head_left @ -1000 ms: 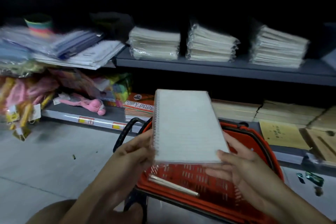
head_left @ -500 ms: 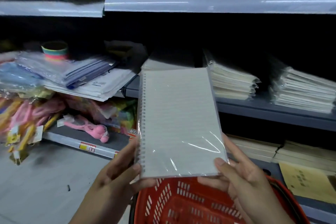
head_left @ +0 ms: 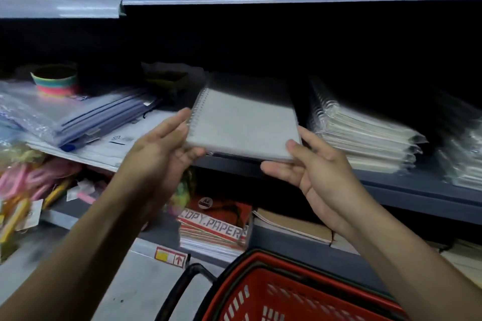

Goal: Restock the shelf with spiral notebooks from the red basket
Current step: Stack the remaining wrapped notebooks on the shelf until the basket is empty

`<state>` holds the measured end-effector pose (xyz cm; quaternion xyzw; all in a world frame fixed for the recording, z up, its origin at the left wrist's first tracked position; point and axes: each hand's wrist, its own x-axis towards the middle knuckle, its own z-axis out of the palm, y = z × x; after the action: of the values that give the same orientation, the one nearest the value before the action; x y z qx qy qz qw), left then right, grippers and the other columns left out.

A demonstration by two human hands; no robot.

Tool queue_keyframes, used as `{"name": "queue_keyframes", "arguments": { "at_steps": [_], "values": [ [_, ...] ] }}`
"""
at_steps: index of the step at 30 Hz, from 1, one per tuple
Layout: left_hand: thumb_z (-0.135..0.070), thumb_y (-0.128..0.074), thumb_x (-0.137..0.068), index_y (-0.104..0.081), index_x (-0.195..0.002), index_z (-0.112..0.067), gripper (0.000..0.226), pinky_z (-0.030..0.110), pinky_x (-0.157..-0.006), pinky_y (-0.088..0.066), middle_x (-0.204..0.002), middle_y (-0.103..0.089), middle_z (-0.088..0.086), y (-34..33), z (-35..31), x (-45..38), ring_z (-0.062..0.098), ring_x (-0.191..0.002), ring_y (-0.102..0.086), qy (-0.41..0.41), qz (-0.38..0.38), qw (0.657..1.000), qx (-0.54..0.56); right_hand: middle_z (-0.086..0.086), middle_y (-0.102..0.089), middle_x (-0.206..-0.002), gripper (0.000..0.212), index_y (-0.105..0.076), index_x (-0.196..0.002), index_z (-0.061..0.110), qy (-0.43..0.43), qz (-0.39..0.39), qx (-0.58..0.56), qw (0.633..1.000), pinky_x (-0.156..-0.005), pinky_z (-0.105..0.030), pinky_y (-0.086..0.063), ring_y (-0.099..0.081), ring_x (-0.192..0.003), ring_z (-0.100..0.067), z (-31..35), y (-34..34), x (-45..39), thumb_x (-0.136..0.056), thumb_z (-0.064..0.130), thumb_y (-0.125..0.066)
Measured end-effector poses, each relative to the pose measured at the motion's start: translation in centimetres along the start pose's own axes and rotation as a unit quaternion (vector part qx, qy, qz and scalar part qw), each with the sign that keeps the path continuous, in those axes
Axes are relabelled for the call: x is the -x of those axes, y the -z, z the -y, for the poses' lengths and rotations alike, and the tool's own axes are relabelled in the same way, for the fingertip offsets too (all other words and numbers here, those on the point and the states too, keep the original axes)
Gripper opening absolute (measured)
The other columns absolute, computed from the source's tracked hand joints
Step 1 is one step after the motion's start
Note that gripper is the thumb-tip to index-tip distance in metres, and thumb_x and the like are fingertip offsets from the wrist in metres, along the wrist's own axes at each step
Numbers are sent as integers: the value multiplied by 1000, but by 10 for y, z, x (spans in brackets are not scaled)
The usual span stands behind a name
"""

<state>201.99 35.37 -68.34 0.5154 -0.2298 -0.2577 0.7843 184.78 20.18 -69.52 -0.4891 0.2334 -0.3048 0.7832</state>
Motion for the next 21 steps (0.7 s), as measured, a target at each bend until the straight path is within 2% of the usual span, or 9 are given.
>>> {"name": "queue_keyframes", "arguments": {
  "at_steps": [4, 6, 7, 9, 11, 13, 15, 18, 21],
  "values": [
    [-4, -50, -101, -56, -135, -5, 34, 18, -70, -58, -105, -76, 0, -10, 0, -24, 9, -88, -75, -11, -24, 999, 27, -11, -64, -130, 57, -35, -152, 10, 33, -56, 38, 997, -98, -40, -56, -78, -79, -30, 5, -9, -23, -100, 13, -60],
    [-7, -55, -99, -58, -132, -4, 33, 22, -72, -59, -102, -77, 2, -12, 1, -29, 15, -92, -75, -24, -55, 998, 29, -8, -70, -117, 56, -41, -148, 14, 58, -81, 88, 991, -102, -42, -52, -78, -73, -28, 6, -12, -24, -98, 23, -65],
    [-10, -59, -98, -58, -132, -6, 34, 24, -74, -59, -107, -75, 5, -13, 1, -28, 18, -96, -75, -35, -69, 997, 17, -8, -76, -103, 55, -45, -145, 15, 74, -91, 113, 987, -101, -41, -53, -78, -71, -27, 5, -12, -20, -96, 28, -67],
    [-17, -66, -94, -60, -131, -13, 38, 28, -76, -60, -118, -71, 6, -9, 3, -21, 18, -99, -74, -67, -90, 992, -54, -5, -79, -82, 55, -50, -139, 17, 109, -104, 148, 977, -83, -28, -59, -77, -67, -25, 1, -10, -7, -91, 33, -72],
    [-23, -73, -89, -64, -128, -20, 40, 30, -71, -62, -114, -73, -1, -6, 7, -9, 13, -87, -76, -98, -112, 976, -162, -4, -78, -79, 50, -54, -133, 17, 142, -114, 169, 969, -62, -14, -56, -76, -62, -24, -2, -7, 6, -89, 29, -74],
    [-28, -75, -86, -68, -123, -27, 37, 29, -66, -62, -99, -77, -3, -7, 10, -2, 13, -72, -74, -113, -140, 958, -222, -6, -77, -76, 39, -60, -126, 15, 163, -126, 170, 964, -57, -21, -58, -75, -59, -25, -7, -6, 8, -90, 24, -74],
    [-29, -76, -86, -71, -118, -28, 32, 19, -56, -56, -93, -77, 0, -10, 13, -4, 13, -67, -71, -129, -159, 951, -231, -7, -75, -72, 28, -66, -118, 13, 182, -148, 169, 957, -59, -31, -62, -74, -56, -26, -11, -6, 1, -92, 21, -72],
    [-26, -77, -86, -73, -116, -25, 30, 12, -52, -49, -97, -75, 5, -15, 14, -21, 11, -65, -64, -135, -166, 951, -222, -8, -72, -64, 21, -69, -112, 12, 207, -182, 162, 948, -61, -42, -63, -71, -52, -26, -13, -12, -15, -92, 18, -72],
    [-24, -76, -87, -72, -118, -21, 32, 18, -54, -53, -106, -73, 1, -19, 18, -41, 4, -58, -58, -137, -160, 953, -218, -7, -69, -59, 25, -69, -116, 9, 210, -213, 152, 942, -55, -43, -62, -69, -48, -26, -15, -19, -32, -93, 17, -71]
  ]
}}
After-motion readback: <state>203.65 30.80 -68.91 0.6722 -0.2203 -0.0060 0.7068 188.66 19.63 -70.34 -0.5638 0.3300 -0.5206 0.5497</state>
